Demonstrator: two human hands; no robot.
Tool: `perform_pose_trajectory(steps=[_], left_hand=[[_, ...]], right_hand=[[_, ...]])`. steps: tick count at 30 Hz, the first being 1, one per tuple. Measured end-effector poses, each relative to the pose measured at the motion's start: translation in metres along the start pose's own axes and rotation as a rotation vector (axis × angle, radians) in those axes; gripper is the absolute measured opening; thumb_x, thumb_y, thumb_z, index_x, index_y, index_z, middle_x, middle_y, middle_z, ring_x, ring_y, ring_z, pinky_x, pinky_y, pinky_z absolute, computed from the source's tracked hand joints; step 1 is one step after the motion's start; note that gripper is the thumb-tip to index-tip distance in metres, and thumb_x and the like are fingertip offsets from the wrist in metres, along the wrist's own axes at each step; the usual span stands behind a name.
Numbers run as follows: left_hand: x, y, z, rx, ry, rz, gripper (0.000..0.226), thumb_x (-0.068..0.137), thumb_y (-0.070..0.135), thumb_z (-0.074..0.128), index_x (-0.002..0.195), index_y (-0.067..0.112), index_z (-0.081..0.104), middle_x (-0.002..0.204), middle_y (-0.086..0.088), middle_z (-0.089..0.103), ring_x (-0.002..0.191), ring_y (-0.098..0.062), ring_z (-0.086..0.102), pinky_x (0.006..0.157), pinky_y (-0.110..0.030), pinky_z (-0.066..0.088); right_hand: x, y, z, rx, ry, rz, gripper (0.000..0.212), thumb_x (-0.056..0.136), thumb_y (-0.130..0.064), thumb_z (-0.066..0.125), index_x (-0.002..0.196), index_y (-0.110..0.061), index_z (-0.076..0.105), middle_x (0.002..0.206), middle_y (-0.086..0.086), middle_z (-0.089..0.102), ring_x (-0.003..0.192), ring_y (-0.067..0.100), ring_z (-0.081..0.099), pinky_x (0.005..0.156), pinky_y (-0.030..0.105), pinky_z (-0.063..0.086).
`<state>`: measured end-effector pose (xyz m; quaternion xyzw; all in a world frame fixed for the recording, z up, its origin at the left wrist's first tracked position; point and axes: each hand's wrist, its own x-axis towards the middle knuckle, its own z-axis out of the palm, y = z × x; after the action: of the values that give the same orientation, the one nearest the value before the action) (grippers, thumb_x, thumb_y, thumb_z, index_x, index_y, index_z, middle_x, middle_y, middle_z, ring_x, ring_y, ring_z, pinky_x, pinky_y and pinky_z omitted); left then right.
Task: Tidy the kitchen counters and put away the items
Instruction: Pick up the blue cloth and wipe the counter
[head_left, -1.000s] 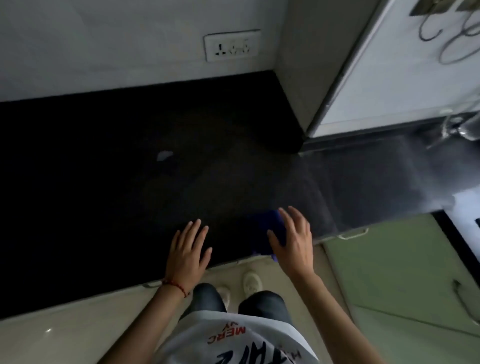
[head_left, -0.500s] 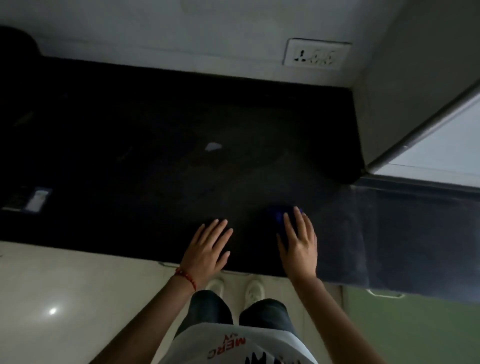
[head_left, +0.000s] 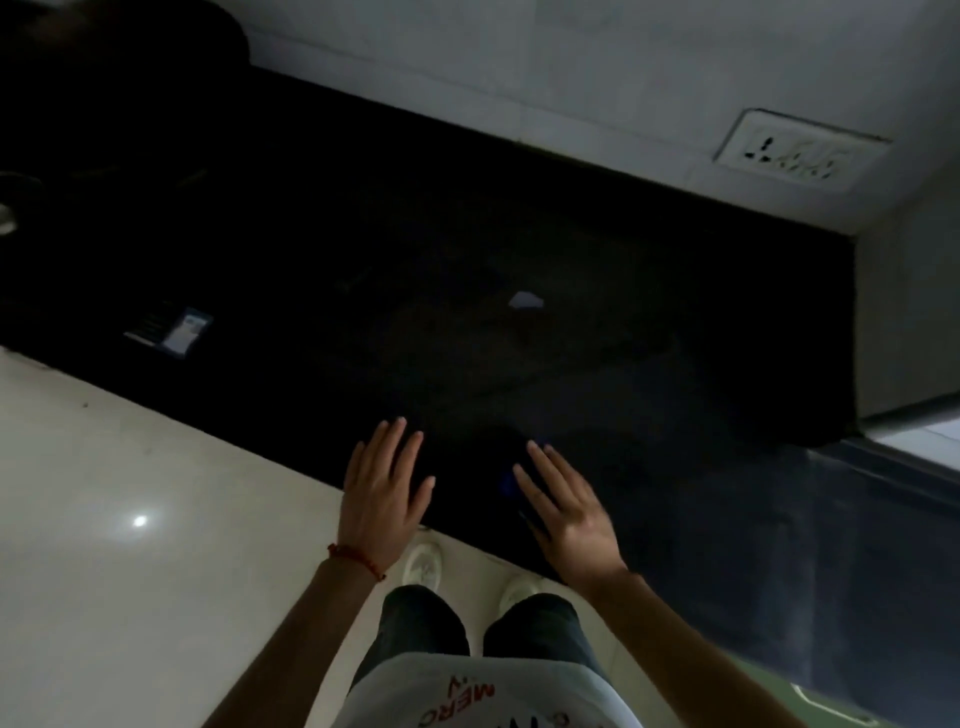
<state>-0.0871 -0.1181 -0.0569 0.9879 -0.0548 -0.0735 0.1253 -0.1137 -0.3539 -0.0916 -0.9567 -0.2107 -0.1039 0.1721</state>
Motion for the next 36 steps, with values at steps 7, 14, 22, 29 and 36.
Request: perform_pose_trajectory(steps=[7, 14, 22, 29, 36], left_hand=[[0.023, -0.051, -0.01, -0.004, -0.026, -0.213, 0.075, 0.09, 0.055, 0.004, 0.127, 0.007, 0.048, 0.137, -0.02, 0.048, 0.128, -0.038, 0.043, 0.101, -0.056, 0.039], [0.029, -0.059, 0.001, -0.012, -0.004, -0.244, 0.067, 0.092, 0.051, 0.006, 0.128, 0.011, 0.045, 0.137, -0.017, 0.048, 0.13, -0.035, 0.041, 0.106, -0.052, 0.031], [0.031, -0.061, 0.003, -0.03, 0.015, -0.261, 0.062, 0.093, 0.048, 0.009, 0.127, 0.011, 0.046, 0.135, -0.016, 0.05, 0.129, -0.031, 0.038, 0.103, -0.053, 0.034], [0.03, -0.063, 0.004, -0.029, 0.031, -0.238, 0.058, 0.093, 0.047, 0.012, 0.125, 0.011, 0.046, 0.133, -0.017, 0.053, 0.128, -0.029, 0.036, 0.104, -0.048, 0.028], [0.031, -0.066, -0.002, -0.054, -0.019, -0.242, 0.056, 0.093, 0.047, 0.011, 0.126, 0.015, 0.044, 0.133, -0.014, 0.053, 0.128, -0.027, 0.034, 0.107, -0.044, 0.021]], right_hand=[[0.124, 0.053, 0.007, -0.033, 0.033, 0.302, 0.044, 0.086, -0.023, 0.051, 0.126, -0.006, 0.053, 0.139, 0.021, 0.045, 0.126, 0.039, 0.046, 0.1, 0.048, 0.043], [0.165, 0.039, 0.031, 0.007, -0.037, 0.175, 0.05, 0.084, -0.018, 0.059, 0.132, -0.009, 0.047, 0.144, 0.017, 0.04, 0.132, 0.036, 0.039, 0.104, 0.045, 0.037], [0.212, 0.066, 0.029, -0.009, 0.055, 0.48, 0.048, 0.085, -0.012, 0.056, 0.132, -0.005, 0.047, 0.146, 0.021, 0.036, 0.134, 0.04, 0.035, 0.107, 0.052, 0.036], [0.215, 0.084, 0.028, -0.064, 0.021, 0.298, 0.046, 0.083, -0.015, 0.055, 0.128, -0.005, 0.051, 0.139, 0.021, 0.045, 0.126, 0.04, 0.045, 0.098, 0.052, 0.046], [0.224, 0.032, 0.064, -0.039, -0.151, -0.243, 0.07, 0.073, -0.013, 0.071, 0.135, -0.014, 0.04, 0.143, 0.014, 0.042, 0.132, 0.03, 0.038, 0.102, 0.042, 0.042]])
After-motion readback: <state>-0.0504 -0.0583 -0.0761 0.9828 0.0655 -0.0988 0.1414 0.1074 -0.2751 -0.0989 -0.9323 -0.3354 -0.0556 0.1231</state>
